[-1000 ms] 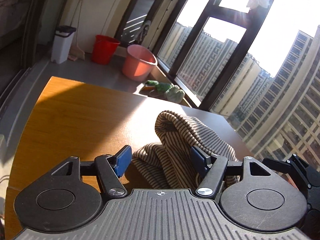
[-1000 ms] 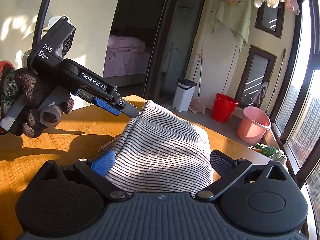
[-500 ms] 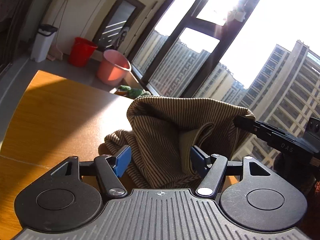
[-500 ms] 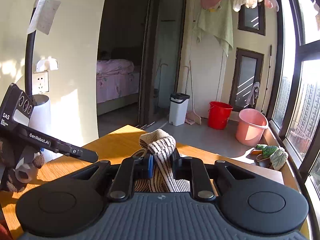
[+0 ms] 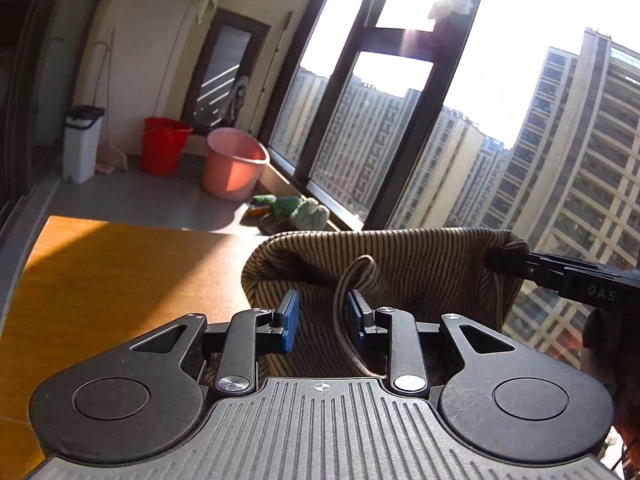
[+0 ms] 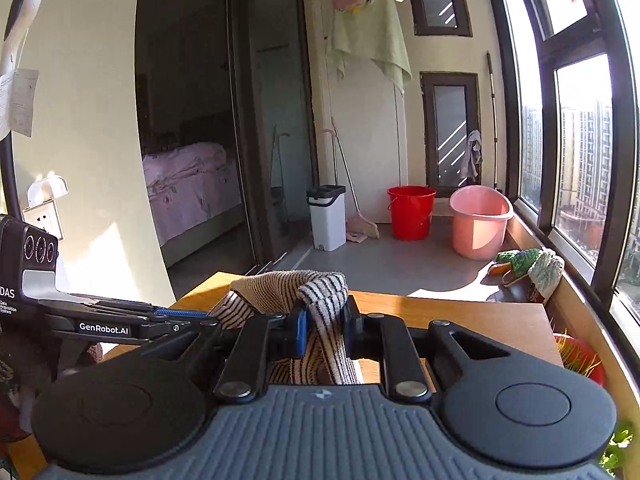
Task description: Fold clothes
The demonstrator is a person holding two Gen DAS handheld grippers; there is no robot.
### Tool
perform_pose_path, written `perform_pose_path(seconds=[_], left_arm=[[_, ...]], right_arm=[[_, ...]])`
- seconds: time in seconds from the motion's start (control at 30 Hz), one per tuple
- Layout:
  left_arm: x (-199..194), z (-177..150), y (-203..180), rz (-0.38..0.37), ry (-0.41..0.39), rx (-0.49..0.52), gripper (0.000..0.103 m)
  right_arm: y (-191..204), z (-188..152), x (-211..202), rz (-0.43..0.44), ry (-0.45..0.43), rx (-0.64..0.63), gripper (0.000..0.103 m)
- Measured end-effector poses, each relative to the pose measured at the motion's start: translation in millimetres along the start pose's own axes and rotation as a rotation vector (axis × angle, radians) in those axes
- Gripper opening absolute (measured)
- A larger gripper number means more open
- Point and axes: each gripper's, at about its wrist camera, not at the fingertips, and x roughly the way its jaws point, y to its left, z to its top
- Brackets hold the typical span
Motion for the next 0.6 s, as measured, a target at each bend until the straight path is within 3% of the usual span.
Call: perform_pose_path(seconds=[0.07, 0.17, 0.27, 0.37, 0.43, 0.5, 0.57, 0.6], left_arm=[[-8.7, -1.8, 15.9, 0.087, 0.014, -0.019, 0.03], [-20.3, -6.8, 34.4, 0.046, 0.025, -0.101, 0.033], [-32.7, -5.8, 23.5, -0.159, -0.013, -0.117, 0.071], [-25.5, -3.9, -9.8, -0.233, -0.006, -0.008, 0.091], [-7.0, -7.2, -39.9, -0.205, 0.041, 0.087, 0.091], [15.2, -8.6, -60.9, -0.158, 0.072, 0.173, 0.084], [32.9, -5.6, -68.4, -0.157, 0.094, 0.187, 0.05], [41.7, -4.1, -72.0, -0.157, 0.105, 0.194, 0.043]], right_arm=[[-3.3, -4.1, 2.7, 0.005, 0.0, 0.009, 0.016], [-1.7, -6.3, 8.1, 0.035, -0.008, 0.019, 0.016], [3.5, -6.0, 11.6, 0.04, -0.013, 0.002, 0.017], [3.8, -4.0, 12.8, 0.035, -0.013, -0.005, 0.018], [0.9, -3.7, 10.3, 0.027, -0.016, 0.0, 0.018], [-2.6, -3.4, 9.2, 0.018, -0.018, 0.011, 0.018], [-7.1, -3.7, 9.4, 0.002, -0.022, 0.021, 0.018], [-8.8, -4.0, 9.9, -0.007, -0.025, 0.023, 0.018]])
